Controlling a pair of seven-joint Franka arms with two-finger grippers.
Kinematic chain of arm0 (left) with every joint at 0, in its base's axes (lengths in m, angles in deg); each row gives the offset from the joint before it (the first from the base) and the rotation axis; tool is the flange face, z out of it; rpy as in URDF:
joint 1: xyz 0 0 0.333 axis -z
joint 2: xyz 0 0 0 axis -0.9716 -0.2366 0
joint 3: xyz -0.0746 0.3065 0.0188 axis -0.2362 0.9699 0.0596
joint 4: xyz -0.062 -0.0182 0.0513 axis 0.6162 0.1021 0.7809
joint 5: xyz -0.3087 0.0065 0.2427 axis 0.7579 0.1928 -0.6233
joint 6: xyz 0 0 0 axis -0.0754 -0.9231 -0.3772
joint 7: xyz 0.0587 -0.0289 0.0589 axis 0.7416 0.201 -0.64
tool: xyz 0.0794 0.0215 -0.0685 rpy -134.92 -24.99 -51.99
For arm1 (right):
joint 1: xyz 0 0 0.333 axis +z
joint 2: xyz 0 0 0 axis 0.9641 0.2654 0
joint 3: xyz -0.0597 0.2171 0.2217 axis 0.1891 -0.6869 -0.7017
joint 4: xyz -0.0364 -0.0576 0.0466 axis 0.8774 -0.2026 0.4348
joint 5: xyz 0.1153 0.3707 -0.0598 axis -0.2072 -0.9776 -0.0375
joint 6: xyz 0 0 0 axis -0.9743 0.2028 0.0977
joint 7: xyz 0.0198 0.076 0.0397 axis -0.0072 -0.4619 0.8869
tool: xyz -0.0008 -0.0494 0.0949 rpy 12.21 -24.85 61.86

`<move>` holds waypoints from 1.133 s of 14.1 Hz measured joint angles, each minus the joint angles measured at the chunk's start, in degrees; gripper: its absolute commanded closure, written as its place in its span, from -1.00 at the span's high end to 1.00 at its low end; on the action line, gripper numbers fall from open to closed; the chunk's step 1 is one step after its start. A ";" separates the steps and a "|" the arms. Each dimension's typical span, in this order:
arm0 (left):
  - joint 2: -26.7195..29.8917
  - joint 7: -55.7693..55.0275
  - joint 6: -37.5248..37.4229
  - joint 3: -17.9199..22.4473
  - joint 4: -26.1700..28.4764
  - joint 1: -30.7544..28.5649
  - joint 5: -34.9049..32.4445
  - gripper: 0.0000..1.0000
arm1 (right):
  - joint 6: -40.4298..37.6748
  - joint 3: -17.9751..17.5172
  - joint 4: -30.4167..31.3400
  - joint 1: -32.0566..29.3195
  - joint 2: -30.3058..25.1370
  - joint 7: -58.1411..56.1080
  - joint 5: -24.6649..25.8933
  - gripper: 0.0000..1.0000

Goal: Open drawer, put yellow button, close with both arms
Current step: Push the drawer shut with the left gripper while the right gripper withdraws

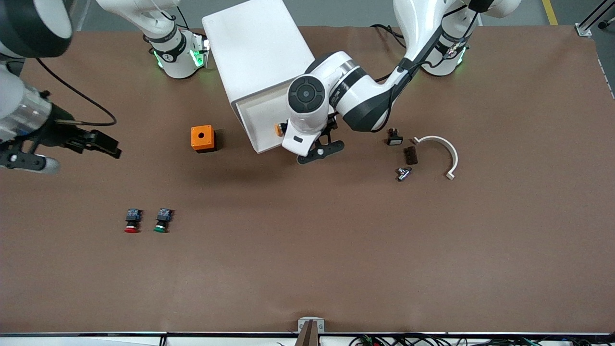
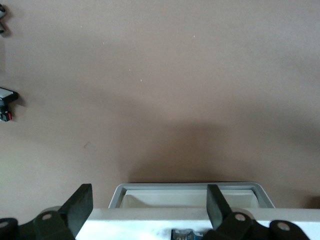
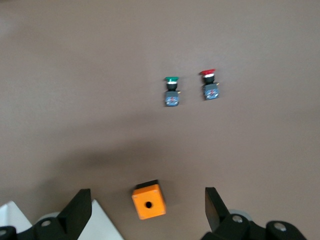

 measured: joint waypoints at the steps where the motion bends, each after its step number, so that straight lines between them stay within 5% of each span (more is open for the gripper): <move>1: 0.00 -0.47 0.00 -0.17 0.04 0.24 0.01 1.00 | -0.36 -0.01 0.01 -1.12 -0.59 -2.59 0.00 1.00; 16: -0.41 -6.68 -0.05 -0.78 4.52 3.79 13.94 1.00 | -2.59 -0.81 1.18 -3.86 -8.01 -12.04 2.81 1.00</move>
